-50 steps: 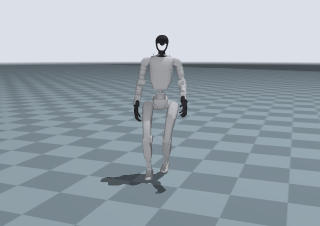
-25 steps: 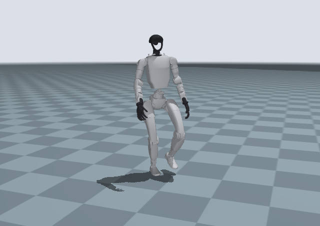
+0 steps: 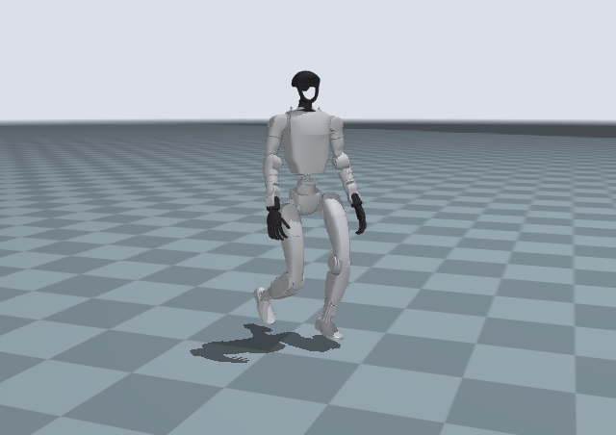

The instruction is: Run

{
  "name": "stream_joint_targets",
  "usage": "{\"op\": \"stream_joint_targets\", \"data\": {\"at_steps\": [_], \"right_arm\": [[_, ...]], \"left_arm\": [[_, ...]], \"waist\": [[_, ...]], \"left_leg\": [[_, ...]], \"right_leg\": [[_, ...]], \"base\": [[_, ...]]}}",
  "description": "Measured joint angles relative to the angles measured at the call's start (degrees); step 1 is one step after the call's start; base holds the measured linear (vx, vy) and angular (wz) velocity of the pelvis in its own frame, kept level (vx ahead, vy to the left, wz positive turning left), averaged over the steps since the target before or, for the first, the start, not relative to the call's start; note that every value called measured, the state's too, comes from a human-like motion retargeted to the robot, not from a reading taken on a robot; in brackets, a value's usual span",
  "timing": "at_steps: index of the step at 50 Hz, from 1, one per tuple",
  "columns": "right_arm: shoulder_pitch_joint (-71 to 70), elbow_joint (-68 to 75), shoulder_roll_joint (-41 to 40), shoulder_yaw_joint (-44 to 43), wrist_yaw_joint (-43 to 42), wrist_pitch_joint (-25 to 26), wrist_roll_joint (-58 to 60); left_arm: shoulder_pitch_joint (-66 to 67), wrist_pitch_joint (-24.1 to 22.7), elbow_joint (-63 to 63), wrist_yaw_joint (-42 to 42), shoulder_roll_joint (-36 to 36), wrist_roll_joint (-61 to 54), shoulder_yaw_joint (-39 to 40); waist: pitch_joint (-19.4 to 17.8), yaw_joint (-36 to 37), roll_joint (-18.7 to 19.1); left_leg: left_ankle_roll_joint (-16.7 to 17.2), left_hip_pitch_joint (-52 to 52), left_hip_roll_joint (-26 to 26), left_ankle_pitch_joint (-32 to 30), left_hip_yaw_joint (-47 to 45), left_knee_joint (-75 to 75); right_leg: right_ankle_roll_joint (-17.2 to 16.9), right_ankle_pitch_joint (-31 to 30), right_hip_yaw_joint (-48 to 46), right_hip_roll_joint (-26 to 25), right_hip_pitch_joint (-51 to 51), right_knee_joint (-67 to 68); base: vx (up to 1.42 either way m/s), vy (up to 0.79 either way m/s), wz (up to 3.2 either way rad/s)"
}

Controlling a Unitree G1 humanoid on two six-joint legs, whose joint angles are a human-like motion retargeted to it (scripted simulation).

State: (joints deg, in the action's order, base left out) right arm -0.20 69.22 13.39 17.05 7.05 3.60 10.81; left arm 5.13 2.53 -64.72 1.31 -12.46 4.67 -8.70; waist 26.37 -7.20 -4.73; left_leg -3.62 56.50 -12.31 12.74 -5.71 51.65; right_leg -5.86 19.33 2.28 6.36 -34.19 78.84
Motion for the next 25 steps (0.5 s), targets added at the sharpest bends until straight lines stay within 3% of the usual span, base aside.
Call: {"op": "stream_joint_targets", "data": {"at_steps": [5,9,13,20,25], "right_arm": [[1.28,3.68,-0.11,-1.32,1.46,0.43,-0.16],[2.16,3.95,-0.22,-2.76,0.95,0.05,-1.15],[2.64,3.28,-0.53,-3.96,-0.38,-0.35,-1.93],[1.21,1.99,-0.53,-5.05,-2.11,-1.14,-1.73],[0.45,1.24,-0.27,-5.35,-2.92,-1.89,-0.29]], "left_arm": [[-4.3,-0.17,5.4,0.76,-2.35,0.32,-0.68],[-7.62,-0.62,8.45,1.74,-3.77,0.46,-1.21],[-10.09,-1.5,10.31,2.64,-4.4,1.17,-2.54],[-11.62,-3.26,11.06,1.98,-4.23,3.78,-5.78],[-9.36,-2.84,8.6,0.81,-3.01,6.56,-7.56]], "waist": [[0.41,-1.58,1.42],[-0.71,-1.98,3.11],[-1.9,-1.64,4.53],[-2.43,1.36,6.44],[-1.15,2.98,7.12]], "left_leg": [[0.36,-3.42,-1.77,3.64,2.47,-1.62],[1.9,-8.0,-1.96,6.64,5.69,-2.73],[3.01,-12.43,-1.7,10.04,9.19,-2.78],[3.59,-19.06,0.32,16.32,14.17,-2.19],[3.59,-21.44,1.74,19.96,14.89,2.75]], "right_leg": [[4.05,2.19,-2.91,2.67,-12.46,5.09],[5.49,4.88,-4.59,1.82,-18.73,-2.57],[4.01,3.39,-4.78,-1.16,-21.59,-15.86],[-0.63,-4.97,-0.91,-8.89,-19.41,-42.8],[-0.03,-7.41,-1.2,-10.62,-18.17,-43.14]], "base": [[0.45,0.05,0.68],[0.44,-0.01,0.56],[0.45,-0.03,0.55],[0.44,-0.04,0.37],[0.41,-0.07,0.62]]}}
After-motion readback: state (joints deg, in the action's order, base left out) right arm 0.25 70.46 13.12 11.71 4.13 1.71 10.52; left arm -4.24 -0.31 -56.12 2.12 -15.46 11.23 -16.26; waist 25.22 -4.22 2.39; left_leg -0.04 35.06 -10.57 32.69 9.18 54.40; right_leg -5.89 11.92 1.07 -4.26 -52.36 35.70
